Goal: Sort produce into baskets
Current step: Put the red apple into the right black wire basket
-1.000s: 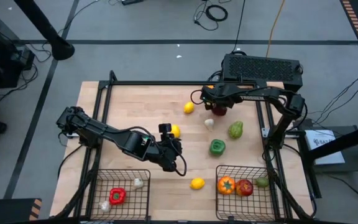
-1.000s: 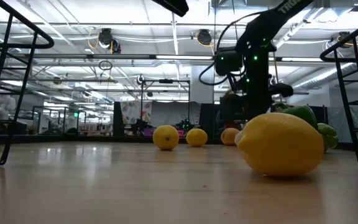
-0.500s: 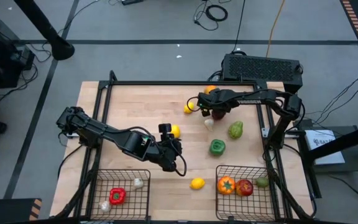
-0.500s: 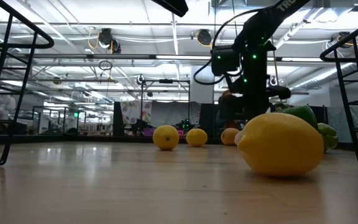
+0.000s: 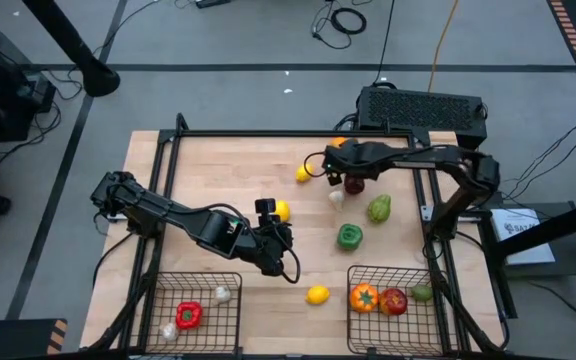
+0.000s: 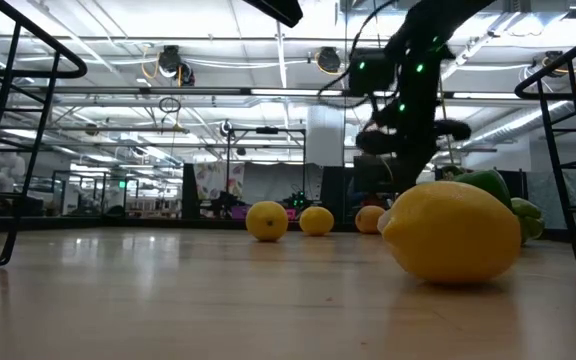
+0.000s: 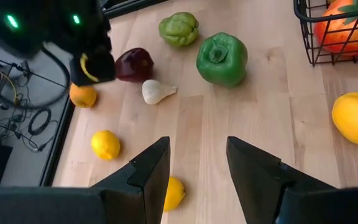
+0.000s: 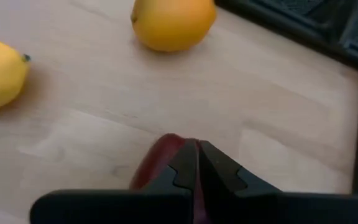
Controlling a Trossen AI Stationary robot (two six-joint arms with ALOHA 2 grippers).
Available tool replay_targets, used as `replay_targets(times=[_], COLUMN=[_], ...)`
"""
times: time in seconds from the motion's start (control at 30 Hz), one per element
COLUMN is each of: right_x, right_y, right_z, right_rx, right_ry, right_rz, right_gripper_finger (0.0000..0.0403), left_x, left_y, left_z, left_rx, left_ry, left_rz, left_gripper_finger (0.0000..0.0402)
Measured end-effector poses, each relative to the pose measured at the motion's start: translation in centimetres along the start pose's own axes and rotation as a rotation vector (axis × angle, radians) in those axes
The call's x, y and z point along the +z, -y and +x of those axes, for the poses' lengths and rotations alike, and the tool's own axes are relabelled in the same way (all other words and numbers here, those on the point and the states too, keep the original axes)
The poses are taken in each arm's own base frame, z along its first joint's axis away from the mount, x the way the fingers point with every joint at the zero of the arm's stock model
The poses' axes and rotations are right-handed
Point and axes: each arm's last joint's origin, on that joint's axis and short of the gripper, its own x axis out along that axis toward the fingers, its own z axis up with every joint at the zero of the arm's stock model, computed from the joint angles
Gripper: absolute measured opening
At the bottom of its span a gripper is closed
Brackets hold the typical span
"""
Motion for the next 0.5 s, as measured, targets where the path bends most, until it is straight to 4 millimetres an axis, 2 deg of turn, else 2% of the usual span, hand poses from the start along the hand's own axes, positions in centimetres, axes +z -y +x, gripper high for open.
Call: replay_targets(times=[0.1, 0.3, 0.4, 0.5], right_x=[-0.6, -3.6, -4.7, -5.8], right_y=[1.0, 2.7, 3.2, 3.2], right_z=[-2.1, -6.6, -7.6, -7.2], right_rx=[0.009, 0.021, 0.022, 0.038], right_ry=[0.002, -0.022, -0.054, -0.070], right_rz=[-0.020, -0.081, -0.156, -0.274], right_gripper_finger=[0.0013, 0.0037, 0.0065, 0.0104], left_x=[0.0, 0.0, 0.0, -0.1], left_y=[0.0, 0.1, 0.1, 0.3], left_z=[0.0, 0.0, 0.0, -0.1], left_rx=[0.000, -0.011, -0.026, -0.030], left_ry=[-0.001, -0.002, -0.003, -0.003], left_rz=[0.001, 0.010, 0.010, 0.016], left_gripper_finger=[0.0166, 0.0166, 0.0166, 0.0166])
